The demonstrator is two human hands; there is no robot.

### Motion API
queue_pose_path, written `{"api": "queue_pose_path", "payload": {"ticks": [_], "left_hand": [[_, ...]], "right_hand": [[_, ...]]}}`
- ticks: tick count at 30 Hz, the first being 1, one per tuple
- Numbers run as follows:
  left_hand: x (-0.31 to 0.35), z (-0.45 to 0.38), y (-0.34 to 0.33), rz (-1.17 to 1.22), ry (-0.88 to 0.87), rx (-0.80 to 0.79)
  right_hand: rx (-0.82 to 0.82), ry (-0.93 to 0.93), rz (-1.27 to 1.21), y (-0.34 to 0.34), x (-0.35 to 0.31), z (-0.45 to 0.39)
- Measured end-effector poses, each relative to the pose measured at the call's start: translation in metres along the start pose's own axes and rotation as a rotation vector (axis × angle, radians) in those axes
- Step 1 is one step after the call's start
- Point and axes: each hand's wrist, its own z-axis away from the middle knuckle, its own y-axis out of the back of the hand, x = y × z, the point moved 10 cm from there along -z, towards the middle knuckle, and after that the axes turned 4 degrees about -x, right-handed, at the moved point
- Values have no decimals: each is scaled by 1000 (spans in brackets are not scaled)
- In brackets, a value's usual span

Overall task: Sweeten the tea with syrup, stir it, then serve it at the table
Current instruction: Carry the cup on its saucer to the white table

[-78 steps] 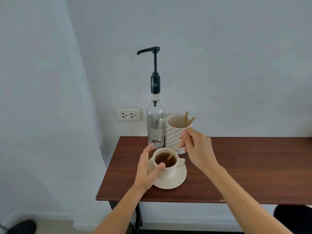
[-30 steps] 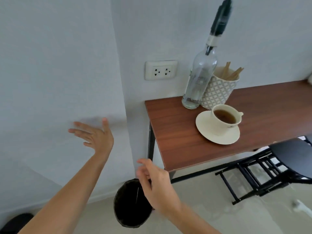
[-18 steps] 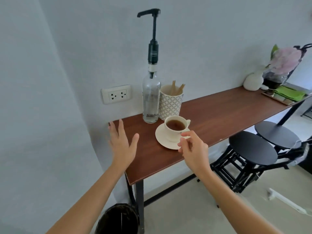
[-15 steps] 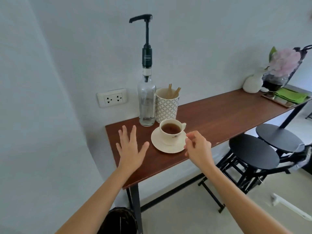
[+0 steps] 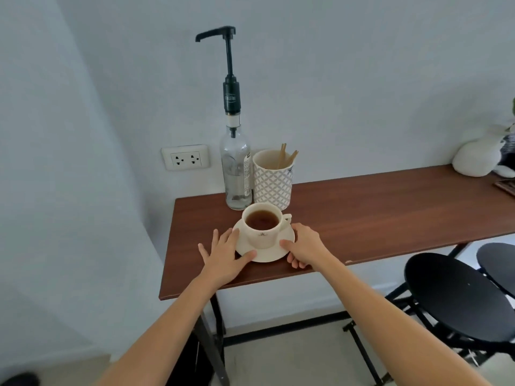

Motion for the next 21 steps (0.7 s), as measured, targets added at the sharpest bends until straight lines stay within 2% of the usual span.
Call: {"api": "queue_pose_path", "payload": {"ticks": [8, 15, 21], "left_hand": [[3, 6, 1, -30, -12, 5], [4, 23, -5, -45, -103, -34], [3, 38, -10, -28, -159, -74]], "right_hand": [[9, -10, -112, -4, 8, 18], [13, -27, -151, -19, 13, 53], [22, 46, -640, -40, 32, 72]]}}
